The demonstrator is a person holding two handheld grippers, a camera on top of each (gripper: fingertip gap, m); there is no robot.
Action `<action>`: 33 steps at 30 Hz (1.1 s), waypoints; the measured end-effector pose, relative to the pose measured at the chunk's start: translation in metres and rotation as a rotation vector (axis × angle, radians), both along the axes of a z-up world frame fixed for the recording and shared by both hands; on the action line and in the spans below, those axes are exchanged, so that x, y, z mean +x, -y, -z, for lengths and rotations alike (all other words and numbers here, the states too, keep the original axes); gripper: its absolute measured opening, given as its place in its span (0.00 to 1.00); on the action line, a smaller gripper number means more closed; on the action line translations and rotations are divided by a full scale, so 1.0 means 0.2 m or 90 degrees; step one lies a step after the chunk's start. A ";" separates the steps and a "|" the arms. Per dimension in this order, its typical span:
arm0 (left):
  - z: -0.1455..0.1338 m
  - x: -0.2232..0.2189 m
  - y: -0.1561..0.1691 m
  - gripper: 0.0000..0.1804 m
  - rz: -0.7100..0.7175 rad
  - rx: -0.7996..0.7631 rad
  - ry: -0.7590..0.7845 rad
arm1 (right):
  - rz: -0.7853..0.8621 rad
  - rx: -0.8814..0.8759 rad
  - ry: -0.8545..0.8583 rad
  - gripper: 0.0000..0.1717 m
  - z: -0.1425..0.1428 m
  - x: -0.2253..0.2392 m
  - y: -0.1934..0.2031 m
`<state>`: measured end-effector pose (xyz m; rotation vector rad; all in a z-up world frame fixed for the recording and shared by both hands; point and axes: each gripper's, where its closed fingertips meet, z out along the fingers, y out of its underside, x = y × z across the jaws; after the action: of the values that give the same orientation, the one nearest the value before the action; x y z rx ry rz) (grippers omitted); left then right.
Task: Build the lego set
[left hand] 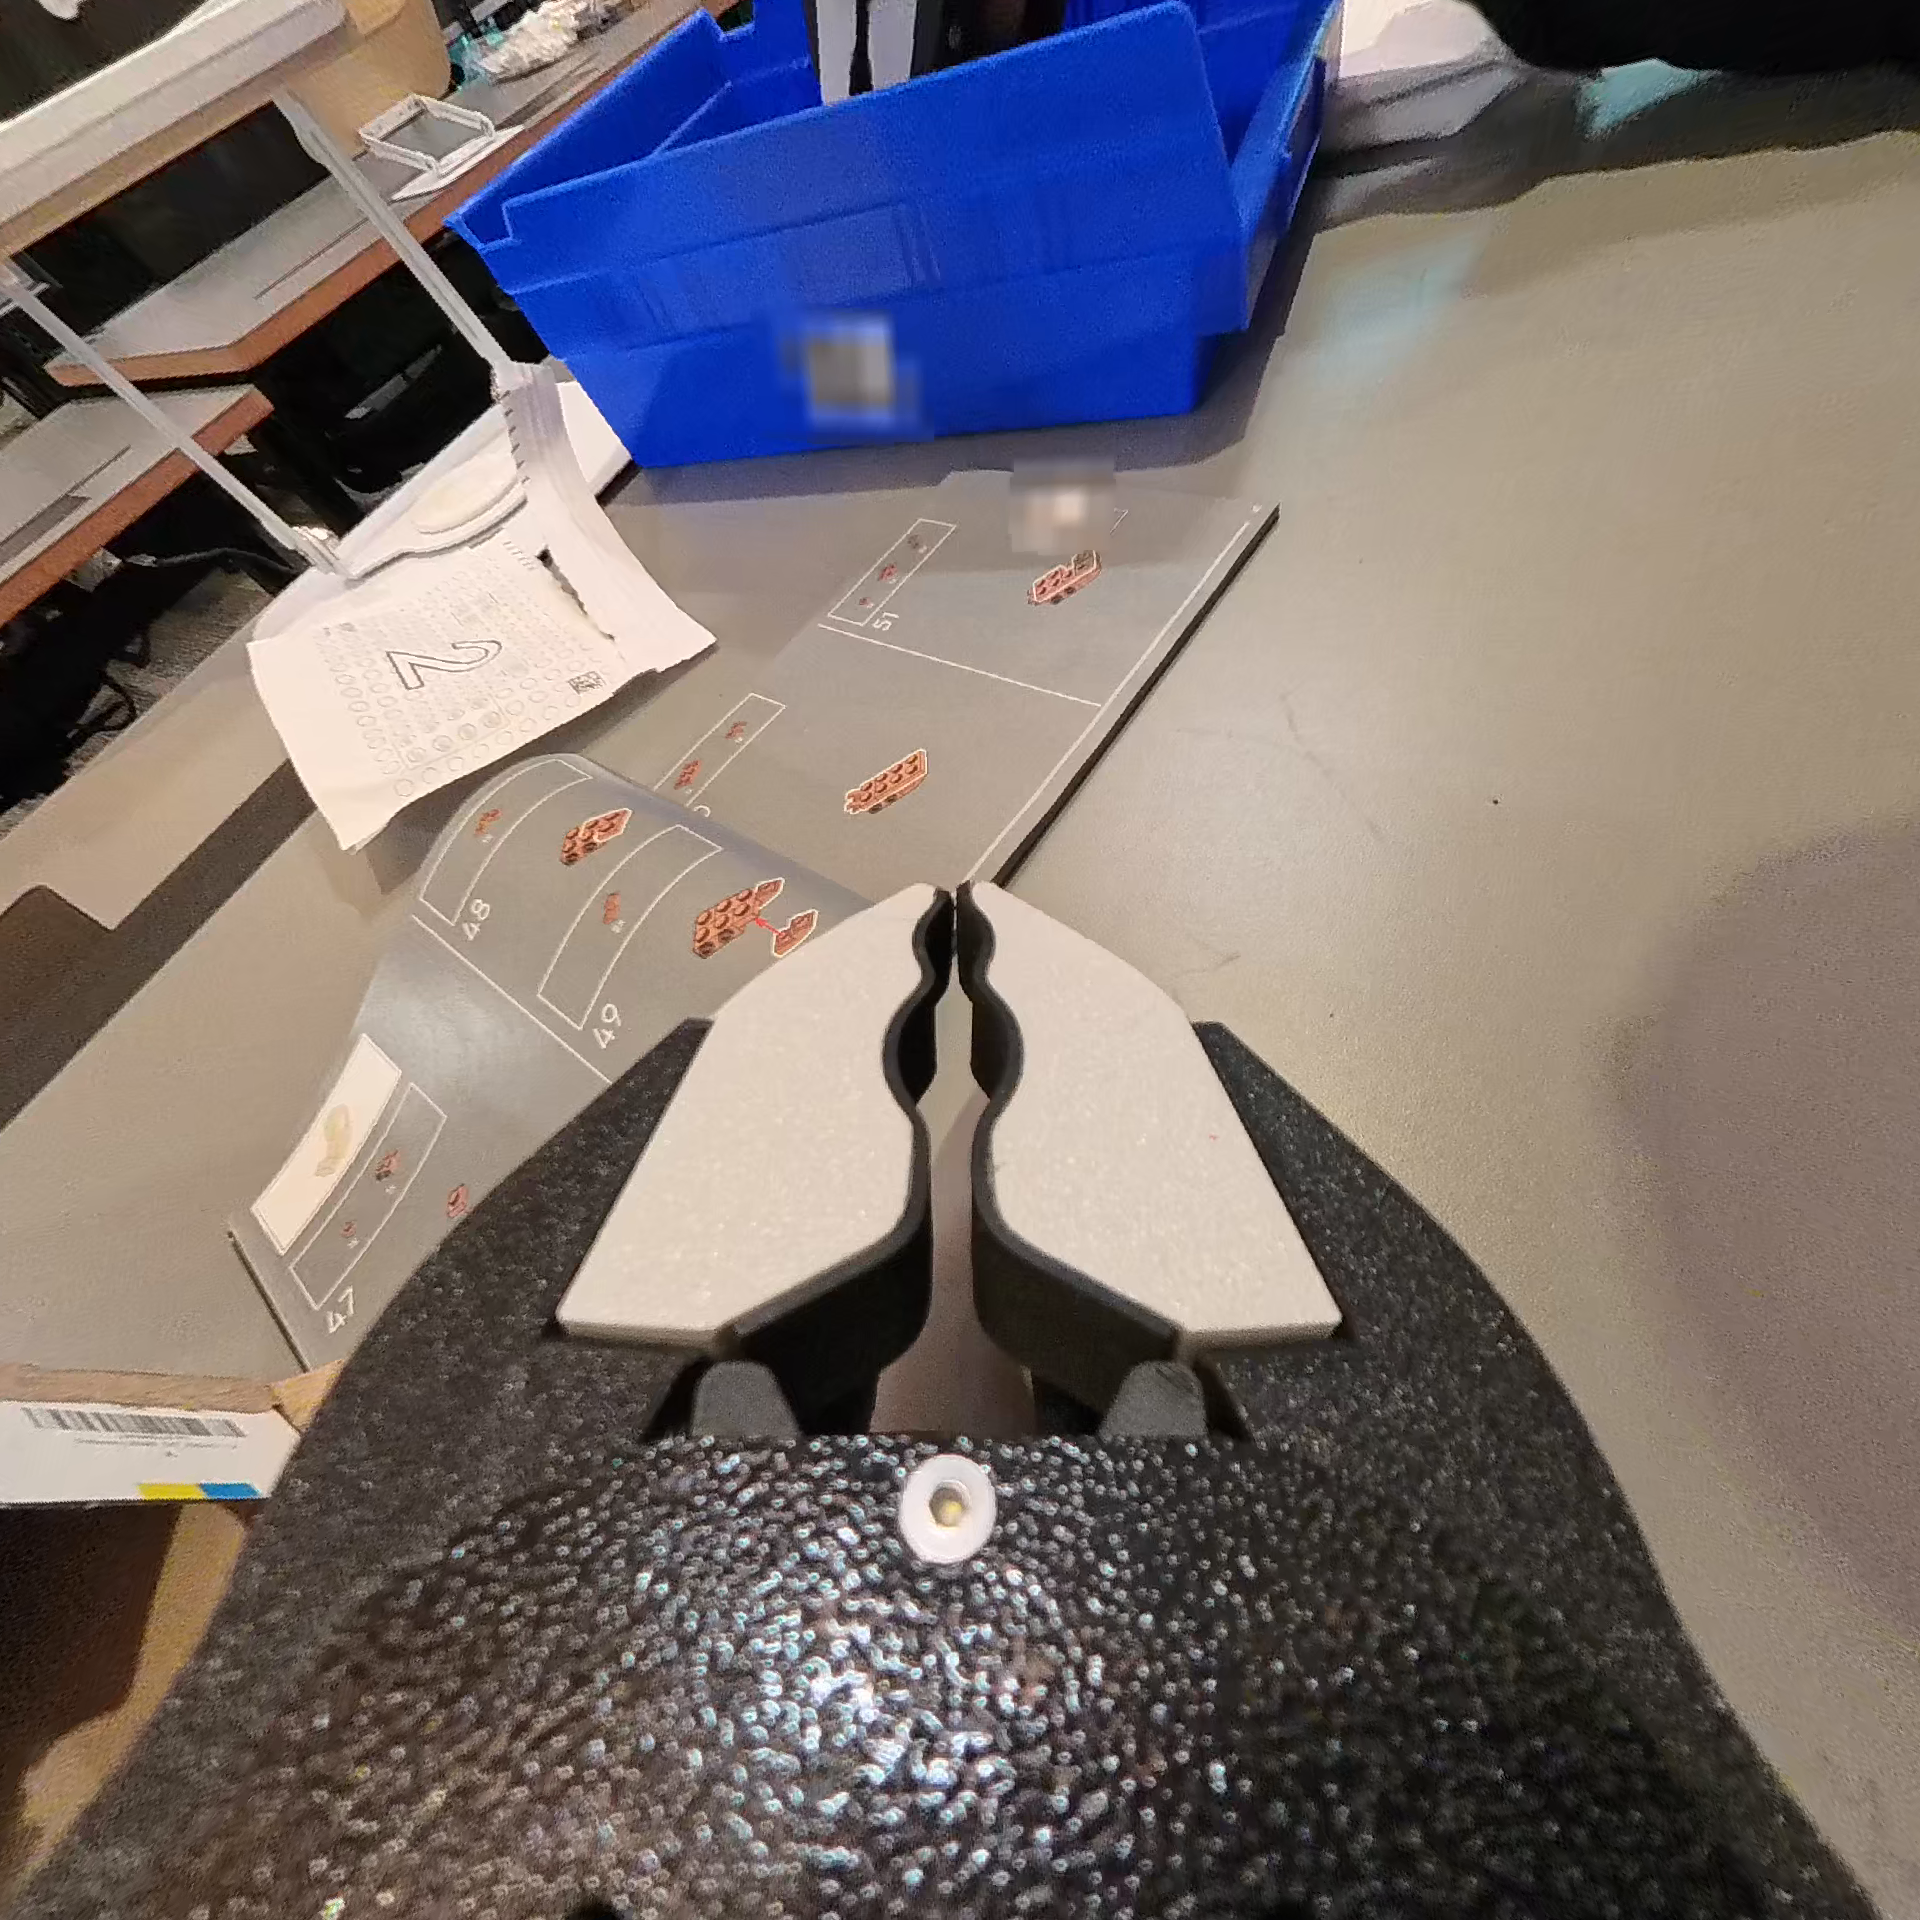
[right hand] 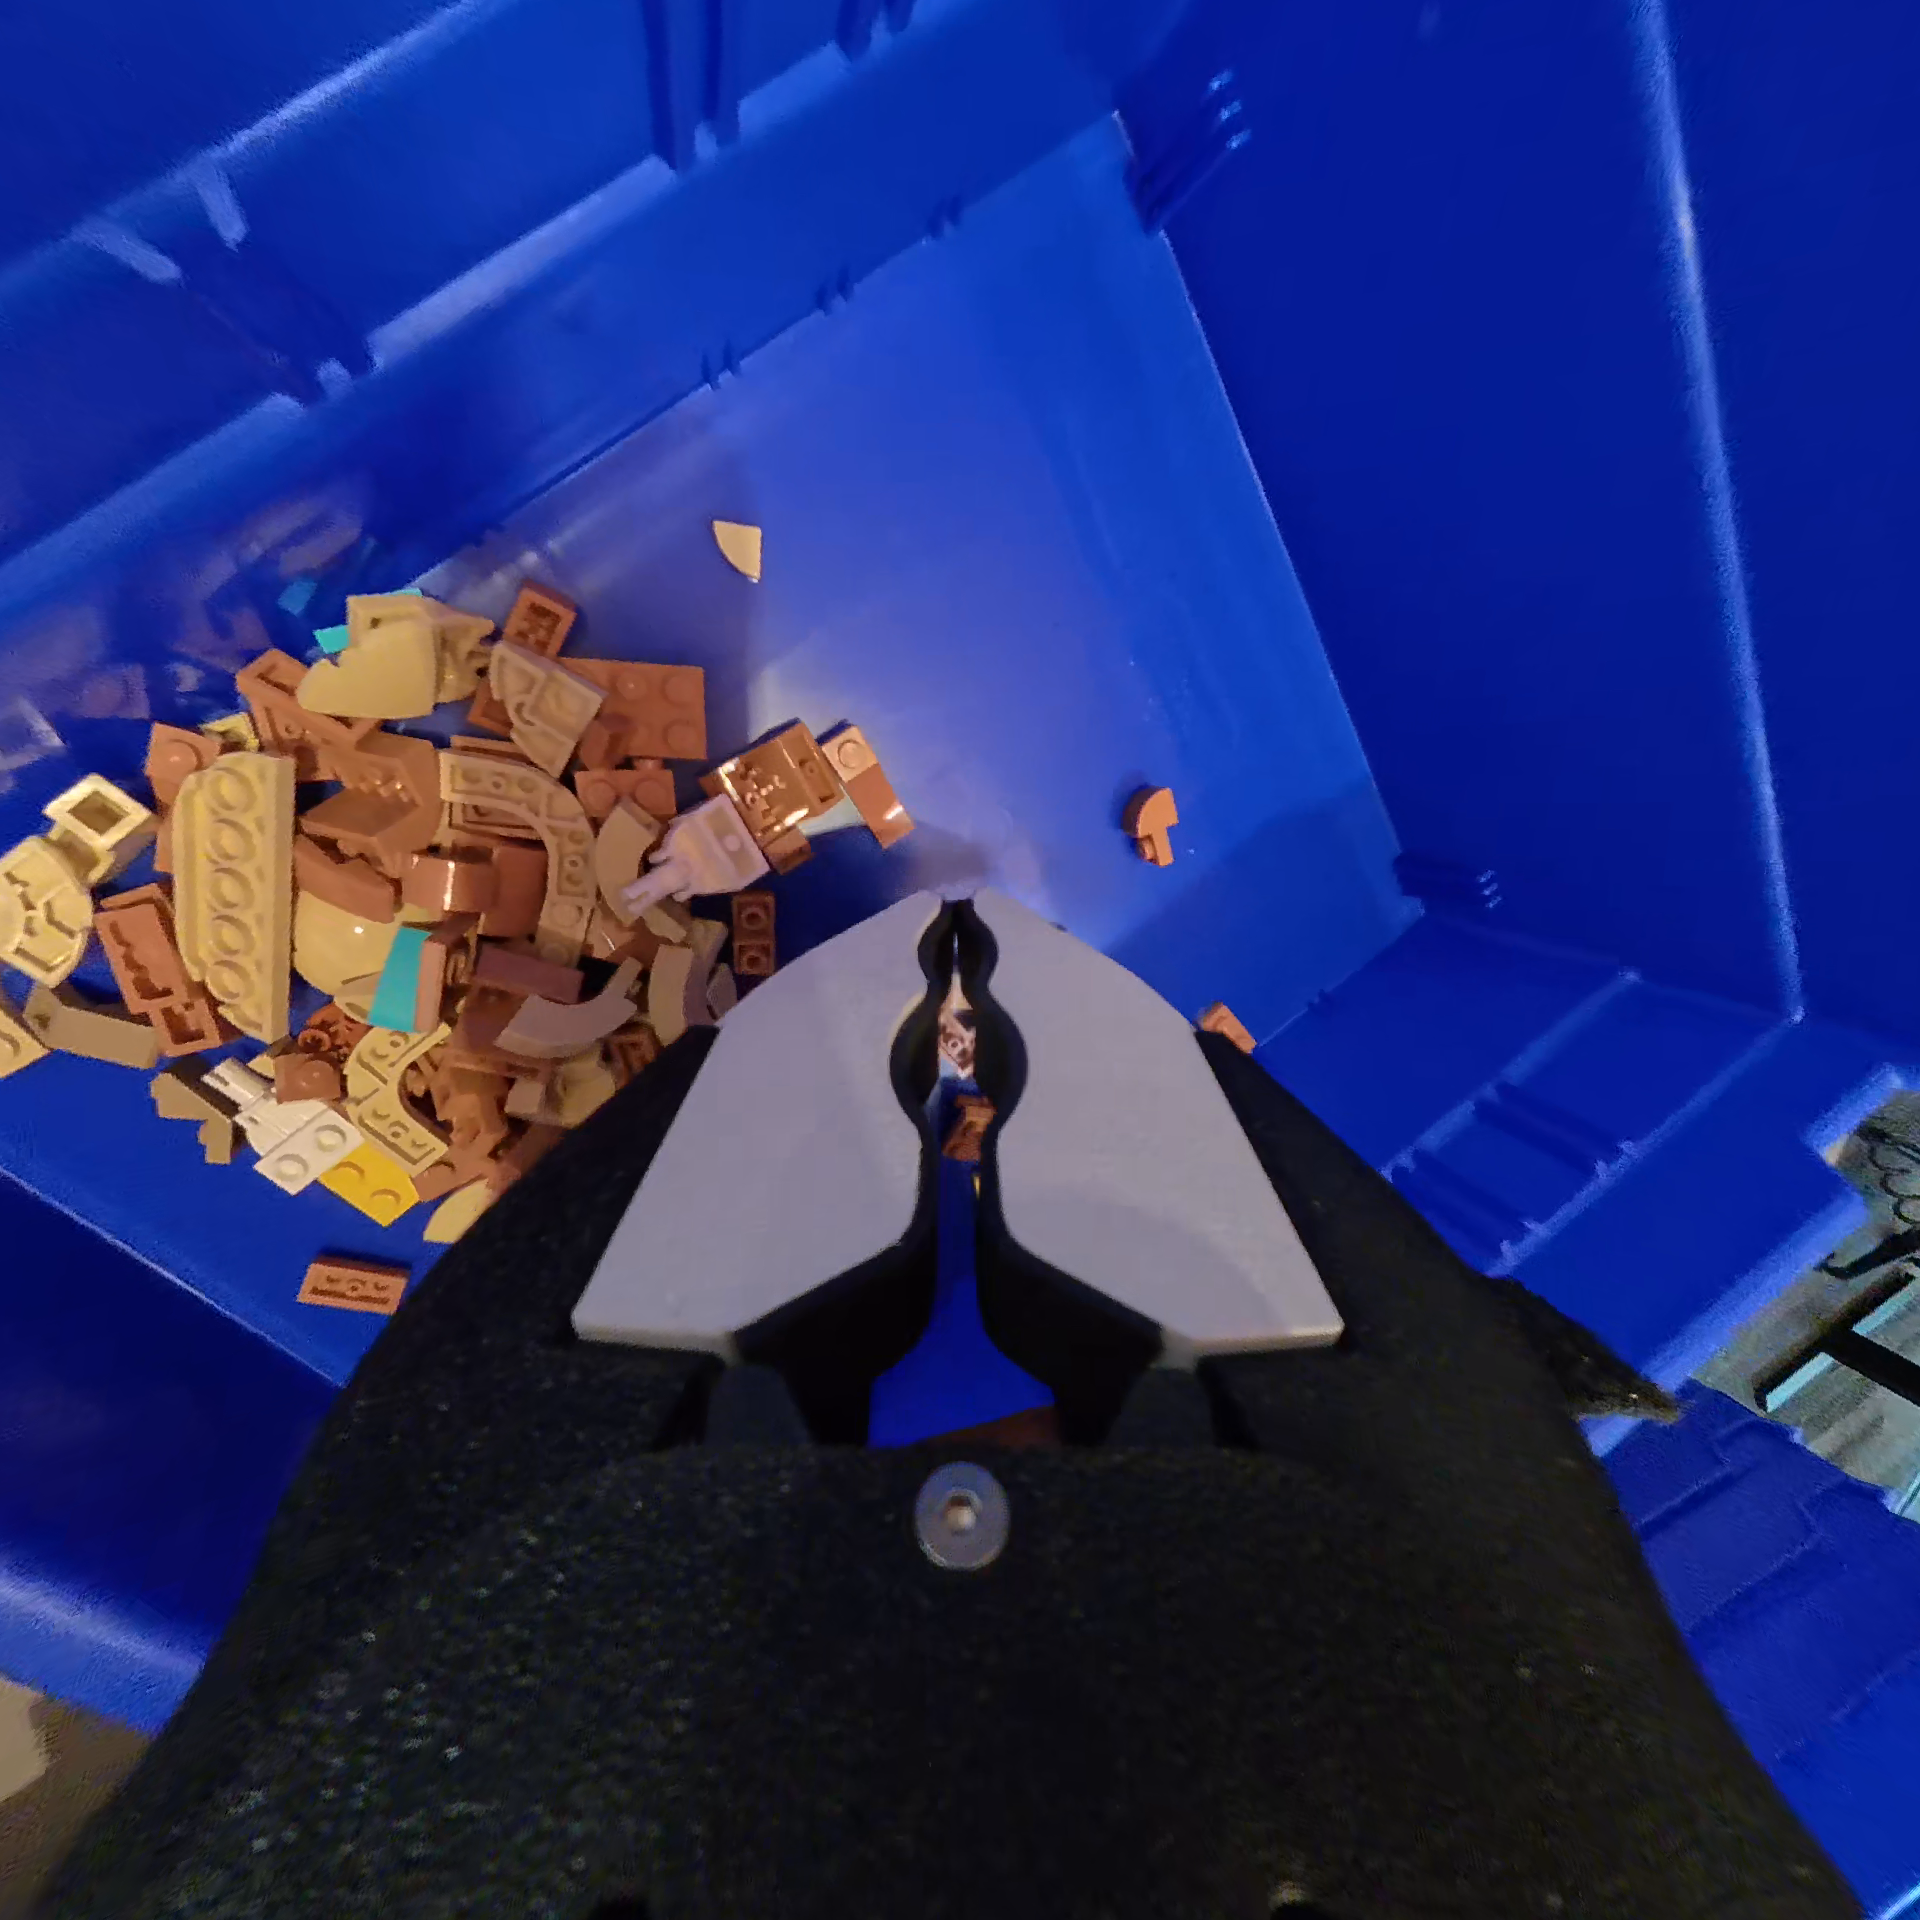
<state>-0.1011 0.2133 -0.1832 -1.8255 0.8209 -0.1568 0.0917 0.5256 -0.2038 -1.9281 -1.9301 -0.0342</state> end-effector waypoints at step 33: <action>0.02 -0.01 -0.01 0.00 -0.007 -0.010 -0.011 | 0.014 0.017 -0.025 0.04 -0.13 0.10 -0.04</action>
<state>-0.1022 0.2157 -0.1867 -1.8481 0.8239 -0.1407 0.1110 0.5337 -0.1784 -1.9179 -1.8746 -0.0276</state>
